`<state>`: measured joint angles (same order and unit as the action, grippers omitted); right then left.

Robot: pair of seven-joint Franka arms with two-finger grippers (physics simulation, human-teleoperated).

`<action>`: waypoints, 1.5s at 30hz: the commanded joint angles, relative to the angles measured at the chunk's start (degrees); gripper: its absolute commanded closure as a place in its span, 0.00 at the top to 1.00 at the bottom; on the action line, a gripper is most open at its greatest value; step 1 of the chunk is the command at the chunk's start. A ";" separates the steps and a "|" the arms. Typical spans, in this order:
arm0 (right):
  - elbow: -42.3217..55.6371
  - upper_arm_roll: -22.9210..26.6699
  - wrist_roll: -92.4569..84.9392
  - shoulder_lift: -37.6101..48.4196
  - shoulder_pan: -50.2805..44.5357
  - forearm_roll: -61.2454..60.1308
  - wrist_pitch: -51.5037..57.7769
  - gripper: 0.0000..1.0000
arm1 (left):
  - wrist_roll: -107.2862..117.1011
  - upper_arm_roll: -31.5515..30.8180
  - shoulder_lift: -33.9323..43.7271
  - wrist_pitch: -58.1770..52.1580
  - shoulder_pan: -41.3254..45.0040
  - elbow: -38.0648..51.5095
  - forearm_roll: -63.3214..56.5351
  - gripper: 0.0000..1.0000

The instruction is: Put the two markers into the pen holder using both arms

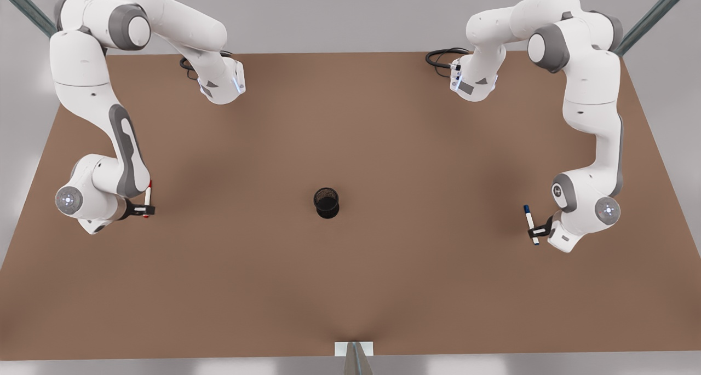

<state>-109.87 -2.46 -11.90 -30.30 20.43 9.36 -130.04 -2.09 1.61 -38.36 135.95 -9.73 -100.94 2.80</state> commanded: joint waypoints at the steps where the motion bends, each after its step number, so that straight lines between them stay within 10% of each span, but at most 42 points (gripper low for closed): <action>1: 0.01 -0.01 -6.73 -0.47 0.14 0.57 -4.26 0.83 | -2.83 -0.03 -0.31 0.45 0.24 0.56 -0.08 0.60; 11: -7.46 -0.09 -9.55 0.33 2.51 0.66 -14.19 0.70 | -2.84 -0.03 -1.89 0.45 0.33 1.79 -0.17 0.49; 20: -9.31 -0.09 -9.99 0.24 3.13 0.66 -17.79 0.34 | -2.75 -0.03 -2.42 0.45 0.59 1.79 -0.17 0.43; 39: -10.28 -0.18 -8.93 0.50 3.22 0.57 -17.09 0.22 | -2.31 -0.20 -0.84 -3.84 1.91 4.78 0.10 0.21; 45: -1.86 -3.78 -5.42 3.14 2.43 0.57 -2.11 0.21 | -3.19 -14.44 9.62 -23.80 4.18 14.01 0.45 0.21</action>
<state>-113.41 -5.55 -20.80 -27.50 22.99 9.35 -143.07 -3.14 -11.08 -29.42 124.33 -5.31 -88.34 2.50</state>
